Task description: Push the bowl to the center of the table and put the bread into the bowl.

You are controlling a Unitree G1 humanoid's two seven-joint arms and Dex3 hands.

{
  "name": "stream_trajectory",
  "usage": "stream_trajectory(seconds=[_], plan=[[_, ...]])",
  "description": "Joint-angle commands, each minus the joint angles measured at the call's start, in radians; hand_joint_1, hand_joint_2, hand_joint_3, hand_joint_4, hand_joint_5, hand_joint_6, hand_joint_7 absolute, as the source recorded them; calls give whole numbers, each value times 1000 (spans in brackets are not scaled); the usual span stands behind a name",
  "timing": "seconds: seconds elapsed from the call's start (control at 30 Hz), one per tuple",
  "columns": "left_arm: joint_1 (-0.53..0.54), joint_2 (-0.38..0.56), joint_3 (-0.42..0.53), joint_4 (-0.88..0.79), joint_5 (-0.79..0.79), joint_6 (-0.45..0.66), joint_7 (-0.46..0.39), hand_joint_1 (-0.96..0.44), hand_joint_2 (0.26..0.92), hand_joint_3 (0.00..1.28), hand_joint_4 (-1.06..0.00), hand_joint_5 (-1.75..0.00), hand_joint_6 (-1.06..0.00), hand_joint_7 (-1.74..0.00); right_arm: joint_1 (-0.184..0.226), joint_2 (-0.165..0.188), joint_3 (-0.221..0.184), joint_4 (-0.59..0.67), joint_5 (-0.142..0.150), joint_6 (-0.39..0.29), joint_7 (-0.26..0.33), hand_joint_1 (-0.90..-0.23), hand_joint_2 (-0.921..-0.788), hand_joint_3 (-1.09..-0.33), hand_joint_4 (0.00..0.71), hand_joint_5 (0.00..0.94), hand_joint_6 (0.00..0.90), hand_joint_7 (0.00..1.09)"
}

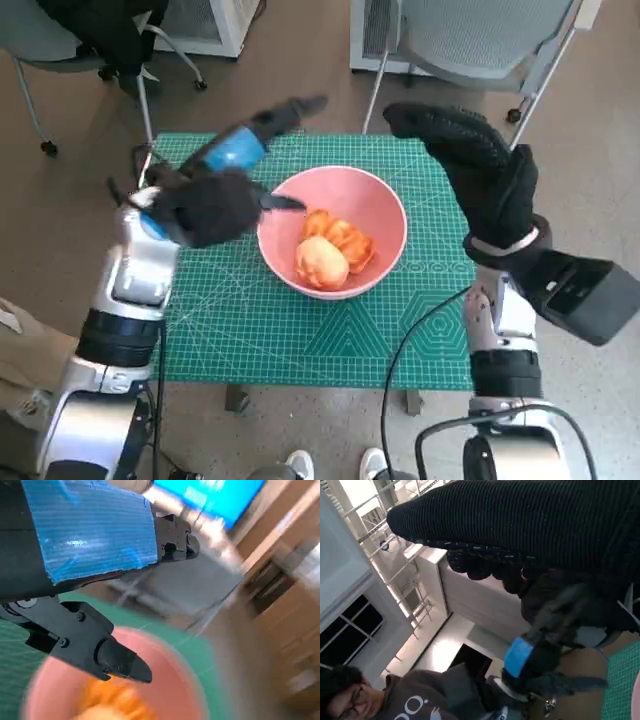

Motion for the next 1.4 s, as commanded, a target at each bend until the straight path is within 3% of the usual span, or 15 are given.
stream_trajectory(seconds=[0.03, 0.17, 0.3, 0.47, 0.83, 1.4], plan=[[43, -78, 127, 14, -212, -80, -8, -513, 887, 66, 1, 1, -88, -190, -2, -4, 3, -7, -16, 9, -12, -708, -921, -822, 58, 1, -1, 260], [69, -169, 227, -11, -435, -61, -49, -573, 914, 182, 1, 1, -103, -186, -13, -4, 4, -11, -19, 12, -23, -708, -921, -823, 55, 0, -1, 258], [102, -234, 270, -75, -543, -42, -16, -621, 919, 303, 1, 1, -114, -182, -24, 0, 4, -6, -27, 5, -35, -708, -921, -825, 56, 1, 0, 260], [142, -243, 258, -128, -530, -74, 14, -663, 921, 378, -13, -6, -112, -171, -36, 10, 6, 10, -42, -15, -48, -700, -921, -827, 58, 2, 0, 266], [194, -245, 236, -163, -495, -128, 39, -731, 921, 419, -35, -11, -104, -158, -50, 26, 10, 55, -54, -70, -55, -698, -921, -827, 59, 2, -1, 269], [256, -249, 210, -156, -519, -172, -42, -728, 921, 506, -5, 0, -102, -147, -29, 42, 20, 67, -76, -78, -86, -693, -921, -841, 57, 0, -1, 251]])
